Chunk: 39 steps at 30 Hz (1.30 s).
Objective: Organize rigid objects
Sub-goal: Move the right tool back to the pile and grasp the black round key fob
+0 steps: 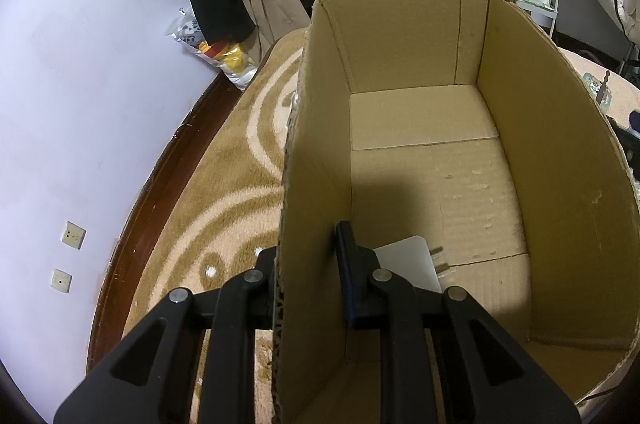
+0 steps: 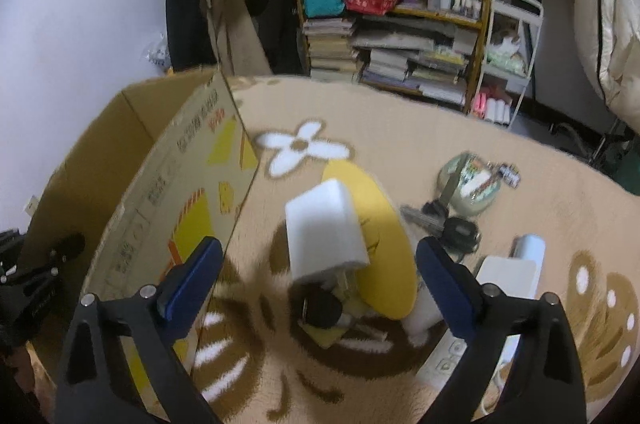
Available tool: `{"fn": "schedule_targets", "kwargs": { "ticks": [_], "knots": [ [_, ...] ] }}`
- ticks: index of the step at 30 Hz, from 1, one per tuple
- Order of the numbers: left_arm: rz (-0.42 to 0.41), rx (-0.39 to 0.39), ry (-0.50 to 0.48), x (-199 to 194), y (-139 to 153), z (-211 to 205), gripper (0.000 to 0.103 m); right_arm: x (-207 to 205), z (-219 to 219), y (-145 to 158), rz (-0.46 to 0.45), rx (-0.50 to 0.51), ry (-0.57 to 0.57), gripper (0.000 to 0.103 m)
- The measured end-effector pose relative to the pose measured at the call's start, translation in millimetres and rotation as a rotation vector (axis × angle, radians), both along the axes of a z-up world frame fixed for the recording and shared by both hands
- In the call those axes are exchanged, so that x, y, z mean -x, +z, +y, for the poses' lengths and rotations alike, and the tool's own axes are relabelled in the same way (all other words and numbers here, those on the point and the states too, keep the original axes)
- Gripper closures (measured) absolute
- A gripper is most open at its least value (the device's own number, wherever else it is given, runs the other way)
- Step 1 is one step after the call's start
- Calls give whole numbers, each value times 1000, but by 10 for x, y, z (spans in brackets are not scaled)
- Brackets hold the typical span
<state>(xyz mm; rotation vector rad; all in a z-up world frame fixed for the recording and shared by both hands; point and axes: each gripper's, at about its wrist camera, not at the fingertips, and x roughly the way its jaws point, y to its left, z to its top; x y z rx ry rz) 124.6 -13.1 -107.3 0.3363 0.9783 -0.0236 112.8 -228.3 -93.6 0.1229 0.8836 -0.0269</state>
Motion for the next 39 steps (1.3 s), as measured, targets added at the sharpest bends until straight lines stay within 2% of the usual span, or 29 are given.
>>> {"fn": "schedule_targets", "kwargs": {
  "ticks": [4,11,16,21,23,25,26,39],
  "knots": [
    [-1,2,2,-12,-19,-3,85,6,-10,-97,52,-7,11,20],
    [-3,6,-2,-6,-17,-7,85,17,-6,-328,146,-50,49,42],
    [1,27,7,-18,-9,21,85,6,9,-483,202,-64,56,42],
    [1,30,9,-26,-12,32,85,13,3,-504,200,-67,42,42],
    [1,28,9,-26,-13,30,85,5,-4,-510,206,-47,25,57],
    [0,31,12,-26,-10,36,85,-3,-32,-510,211,-28,6,67],
    [-1,34,13,-28,-11,36,85,-5,-62,-500,214,-42,-2,69],
    [-20,26,17,30,6,25,85,39,-99,-467,209,-54,-31,69]
  ]
}}
